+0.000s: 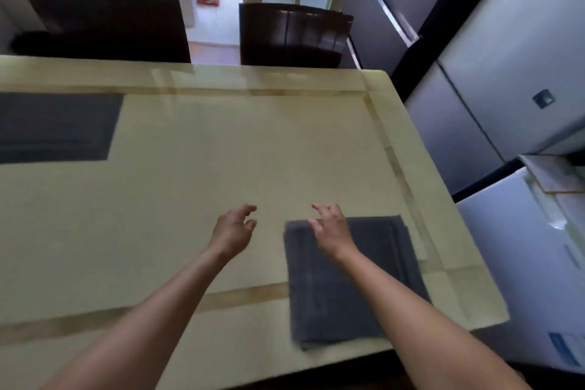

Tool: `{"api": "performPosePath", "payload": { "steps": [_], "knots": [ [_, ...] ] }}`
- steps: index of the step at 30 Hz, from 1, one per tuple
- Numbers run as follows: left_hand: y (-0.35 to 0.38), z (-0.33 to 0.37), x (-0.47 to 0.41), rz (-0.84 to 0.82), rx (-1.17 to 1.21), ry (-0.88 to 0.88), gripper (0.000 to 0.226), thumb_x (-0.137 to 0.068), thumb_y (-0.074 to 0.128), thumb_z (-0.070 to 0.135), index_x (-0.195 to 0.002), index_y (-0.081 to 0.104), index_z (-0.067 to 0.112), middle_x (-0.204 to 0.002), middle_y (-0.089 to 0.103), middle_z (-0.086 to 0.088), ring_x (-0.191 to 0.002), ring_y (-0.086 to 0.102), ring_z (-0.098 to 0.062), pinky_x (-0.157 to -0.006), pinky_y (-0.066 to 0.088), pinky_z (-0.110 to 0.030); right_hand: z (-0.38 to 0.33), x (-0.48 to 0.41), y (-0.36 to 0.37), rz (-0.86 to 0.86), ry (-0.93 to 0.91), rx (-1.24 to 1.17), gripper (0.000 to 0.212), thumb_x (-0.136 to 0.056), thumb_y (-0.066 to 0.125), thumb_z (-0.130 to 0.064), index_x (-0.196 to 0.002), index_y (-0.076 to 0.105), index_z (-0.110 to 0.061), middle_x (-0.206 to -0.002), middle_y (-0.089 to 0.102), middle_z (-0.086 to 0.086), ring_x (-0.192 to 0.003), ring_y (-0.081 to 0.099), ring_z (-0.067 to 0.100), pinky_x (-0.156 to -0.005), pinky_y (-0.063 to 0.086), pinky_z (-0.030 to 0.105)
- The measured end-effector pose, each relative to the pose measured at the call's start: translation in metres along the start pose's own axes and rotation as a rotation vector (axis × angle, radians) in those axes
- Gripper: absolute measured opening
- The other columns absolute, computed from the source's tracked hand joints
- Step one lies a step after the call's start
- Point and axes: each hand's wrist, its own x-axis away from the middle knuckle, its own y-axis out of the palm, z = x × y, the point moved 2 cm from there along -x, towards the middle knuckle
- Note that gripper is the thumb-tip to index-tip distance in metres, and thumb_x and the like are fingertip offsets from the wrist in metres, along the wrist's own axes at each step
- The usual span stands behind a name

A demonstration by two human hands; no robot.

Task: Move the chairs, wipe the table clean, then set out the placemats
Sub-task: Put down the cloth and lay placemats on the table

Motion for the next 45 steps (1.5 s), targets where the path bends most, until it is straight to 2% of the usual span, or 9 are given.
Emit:
{"api": "performPosePath", "payload": {
  "steps": [5,9,18,23,28,32,36,40,45],
  "knots": [
    [0.081,0.02,0.042,0.012,-0.015,-0.145,0.031,-0.091,0.057,0.019,-0.121,0.061,0.011,-0.118,0.065,-0.014,-0.108,0.06,-0.029,-0.091,0.049,-0.034,0.105,0.042,-0.048,-0.002,0.148,0.099,0.045,-0.095,0.053,-0.025,-0.136,0.046,-0.01,-0.13,0.047,0.013,-0.119,0.049,0.028,-0.1,0.04,0.033],
    [0.117,0.019,0.073,0.016,-0.12,-0.277,0.034,-0.092,0.058,0.024,-0.122,0.054,0.008,-0.122,0.062,-0.015,-0.113,0.057,-0.031,-0.089,0.045,-0.033,0.172,0.071,-0.072,0.024,0.368,0.195,0.044,-0.092,0.058,-0.027,-0.13,0.046,-0.008,-0.131,0.048,0.014,-0.12,0.048,0.032,-0.095,0.043,0.037],
    [0.135,0.003,0.092,0.055,0.031,-0.411,0.033,-0.084,0.068,0.02,-0.111,0.054,0.01,-0.116,0.061,-0.012,-0.104,0.057,-0.03,-0.088,0.05,-0.039,0.201,0.099,-0.058,0.018,0.591,0.124,0.052,-0.083,0.071,-0.026,-0.122,0.041,-0.01,-0.131,0.044,0.016,-0.122,0.045,0.034,-0.092,0.044,0.041],
    [0.134,-0.001,0.093,0.108,-0.014,-0.405,0.018,-0.083,0.067,0.018,-0.099,0.061,0.014,-0.108,0.066,-0.01,-0.099,0.06,-0.028,-0.079,0.047,-0.031,0.201,0.104,-0.057,0.137,0.504,0.218,0.033,-0.087,0.061,-0.016,-0.113,0.043,-0.006,-0.119,0.056,0.016,-0.107,0.057,0.034,-0.075,0.047,0.036],
    [0.134,0.002,0.096,0.142,-0.054,-0.278,0.002,-0.089,0.058,0.015,-0.088,0.06,0.014,-0.099,0.067,-0.01,-0.085,0.056,-0.025,-0.068,0.038,-0.027,0.201,0.112,-0.064,0.17,0.324,0.445,0.014,-0.095,0.049,-0.019,-0.103,0.053,-0.009,-0.108,0.065,0.01,-0.097,0.063,0.03,-0.066,0.041,0.03],
    [0.13,0.01,0.1,0.151,0.003,-0.146,0.012,-0.09,0.054,0.011,-0.081,0.052,0.018,-0.083,0.064,-0.007,-0.077,0.057,-0.025,-0.064,0.043,-0.03,0.198,0.112,-0.073,0.15,0.204,0.659,0.018,-0.097,0.04,-0.017,-0.107,0.054,-0.016,-0.104,0.067,0.003,-0.093,0.065,0.024,-0.066,0.044,0.029],
    [0.117,0.024,0.077,0.219,0.055,-0.106,0.013,-0.088,0.056,0.007,-0.079,0.054,0.017,-0.083,0.067,-0.011,-0.075,0.062,-0.029,-0.066,0.048,-0.034,0.197,0.084,-0.09,0.205,0.15,0.502,0.014,-0.099,0.043,-0.023,-0.103,0.052,-0.012,-0.093,0.07,0.006,-0.083,0.067,0.028,-0.056,0.038,0.029],
    [0.098,0.052,0.027,0.301,0.139,-0.123,0.01,-0.088,0.056,0.003,-0.083,0.058,0.012,-0.088,0.068,-0.014,-0.08,0.064,-0.032,-0.071,0.054,-0.042,0.183,0.023,-0.115,0.263,0.108,0.35,0.015,-0.098,0.046,-0.023,-0.1,0.05,-0.009,-0.093,0.07,0.012,-0.083,0.067,0.033,-0.06,0.047,0.035],
    [0.08,0.092,-0.05,0.364,0.212,-0.159,0.008,-0.089,0.056,0.002,-0.094,0.061,0.005,-0.094,0.067,-0.015,-0.076,0.058,-0.025,-0.059,0.042,-0.025,0.163,-0.068,-0.142,0.272,0.136,0.257,0.016,-0.099,0.045,-0.024,-0.098,0.048,-0.008,-0.095,0.068,0.014,-0.085,0.064,0.034,-0.06,0.041,0.033]
  ]
}}
